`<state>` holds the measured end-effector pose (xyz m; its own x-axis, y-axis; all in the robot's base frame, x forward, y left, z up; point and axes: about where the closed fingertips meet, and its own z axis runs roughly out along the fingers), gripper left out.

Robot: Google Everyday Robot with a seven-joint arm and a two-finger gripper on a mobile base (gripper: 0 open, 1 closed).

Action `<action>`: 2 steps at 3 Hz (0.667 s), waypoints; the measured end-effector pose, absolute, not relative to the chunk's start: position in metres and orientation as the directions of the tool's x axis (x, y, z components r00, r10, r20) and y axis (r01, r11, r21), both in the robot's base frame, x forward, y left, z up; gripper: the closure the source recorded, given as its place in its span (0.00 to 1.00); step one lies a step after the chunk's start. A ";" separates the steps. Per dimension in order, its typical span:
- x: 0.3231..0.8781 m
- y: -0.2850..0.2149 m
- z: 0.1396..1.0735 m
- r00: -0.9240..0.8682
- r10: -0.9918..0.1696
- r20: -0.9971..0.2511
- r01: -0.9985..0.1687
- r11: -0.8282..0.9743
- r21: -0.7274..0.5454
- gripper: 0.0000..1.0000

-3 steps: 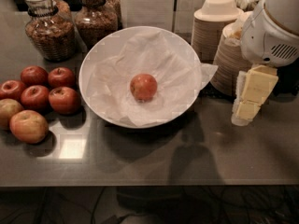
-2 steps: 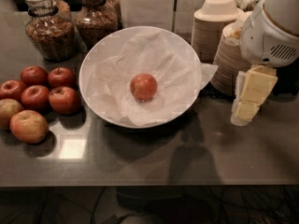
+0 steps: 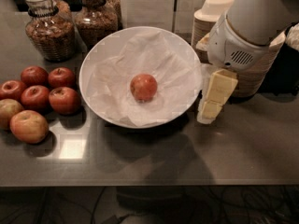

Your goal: Pick apple from white bowl

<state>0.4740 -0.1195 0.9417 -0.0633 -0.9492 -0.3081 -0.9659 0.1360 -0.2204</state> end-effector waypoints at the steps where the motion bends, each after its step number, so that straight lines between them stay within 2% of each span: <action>1: 0.490 -0.082 0.934 -0.039 -0.931 -0.364 -0.974 0.117 -0.193 0.00; 2: 0.508 -0.052 0.930 -0.009 -0.914 -0.405 -0.976 0.096 -0.195 0.00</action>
Offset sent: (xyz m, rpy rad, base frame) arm 0.0526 0.0953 -0.0153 0.1495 0.0054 0.0899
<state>0.5075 -0.0521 0.9298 -0.0093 -0.9144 -0.4046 -0.9760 0.0963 -0.1953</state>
